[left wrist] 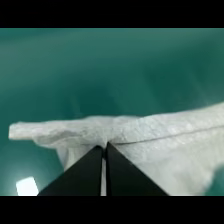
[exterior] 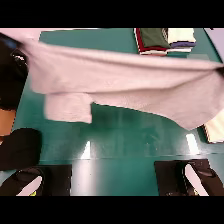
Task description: Fold the shirts.
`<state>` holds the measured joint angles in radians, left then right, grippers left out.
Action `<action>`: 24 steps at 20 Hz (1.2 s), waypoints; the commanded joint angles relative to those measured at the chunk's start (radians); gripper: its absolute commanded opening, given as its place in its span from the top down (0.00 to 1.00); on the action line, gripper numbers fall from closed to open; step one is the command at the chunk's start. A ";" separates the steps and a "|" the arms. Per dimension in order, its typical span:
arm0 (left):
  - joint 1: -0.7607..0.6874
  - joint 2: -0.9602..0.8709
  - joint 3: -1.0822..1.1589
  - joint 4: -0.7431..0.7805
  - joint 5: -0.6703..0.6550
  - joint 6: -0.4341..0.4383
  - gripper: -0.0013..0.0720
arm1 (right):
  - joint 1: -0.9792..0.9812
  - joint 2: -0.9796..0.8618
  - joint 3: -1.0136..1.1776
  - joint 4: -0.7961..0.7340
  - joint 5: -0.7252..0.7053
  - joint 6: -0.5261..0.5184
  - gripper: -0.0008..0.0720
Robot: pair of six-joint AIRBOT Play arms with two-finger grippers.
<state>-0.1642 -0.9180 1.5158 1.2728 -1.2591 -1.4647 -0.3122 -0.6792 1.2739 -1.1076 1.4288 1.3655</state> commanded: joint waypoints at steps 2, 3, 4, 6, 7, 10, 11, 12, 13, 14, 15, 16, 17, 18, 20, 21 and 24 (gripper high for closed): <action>0.001 -0.105 -0.356 -0.032 0.001 0.053 0.96 | -0.003 0.002 -0.297 0.008 -0.048 0.005 0.97; 0.001 -0.119 -0.431 -0.047 0.017 0.067 0.96 | -0.003 0.002 -0.359 0.008 -0.064 0.005 0.97; 0.001 -0.133 -0.507 -0.059 0.040 0.088 0.96 | -0.003 0.002 -0.406 0.008 -0.074 0.005 0.97; 0.001 -0.140 -0.636 -0.079 0.099 0.119 0.96 | -0.003 0.002 -0.480 0.009 -0.092 0.005 0.97; 0.001 -0.140 -0.685 -0.082 0.121 0.121 0.95 | -0.003 0.002 -0.507 0.008 -0.096 0.005 0.97; 0.001 -0.140 -0.776 -0.092 0.150 0.121 0.95 | -0.003 0.002 -0.560 0.008 -0.100 0.005 0.97; 0.001 -0.140 -0.784 -0.102 0.151 0.122 0.87 | -0.003 0.002 -0.573 0.008 -0.104 0.005 0.97; 0.001 -0.139 -0.783 -0.115 0.153 0.122 0.48 | -0.003 0.002 -0.582 0.008 -0.107 0.005 0.97; 0.001 -0.139 -0.781 -0.126 0.160 0.121 0.30 | -0.003 0.002 -0.586 0.008 -0.109 0.005 0.97; 0.001 -0.139 -0.776 -0.125 0.162 0.119 0.30 | -0.003 0.002 -0.586 0.008 -0.109 0.005 0.97; 0.001 -0.139 -0.760 -0.113 0.156 0.119 0.30 | -0.003 0.002 -0.586 0.009 -0.109 0.005 0.97; 0.001 -0.139 -0.730 -0.087 0.142 0.110 0.30 | -0.003 0.002 -0.586 0.008 -0.108 0.005 0.97; 0.001 -0.138 -0.696 -0.066 0.137 0.101 0.30 | -0.003 0.002 -0.586 0.008 -0.108 0.005 0.97; 0.001 -0.138 -0.667 -0.061 0.141 0.100 0.30 | -0.003 0.002 -0.586 0.008 -0.105 0.005 0.97; 0.001 -0.138 -0.630 -0.061 0.158 0.077 0.30 | -0.003 0.002 -0.586 0.008 -0.098 0.005 0.97; 0.001 -0.138 -0.627 -0.061 0.164 0.077 0.30 | -0.003 0.002 -0.586 0.008 -0.098 0.005 0.97; 0.001 -0.140 -0.637 -0.019 0.142 0.077 0.30 | -0.003 0.002 -0.586 0.008 -0.098 0.005 0.97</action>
<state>-0.1631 -1.0569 0.8696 1.2137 -1.1072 -1.3788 -0.3141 -0.6781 0.6895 -1.0996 1.3281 1.3708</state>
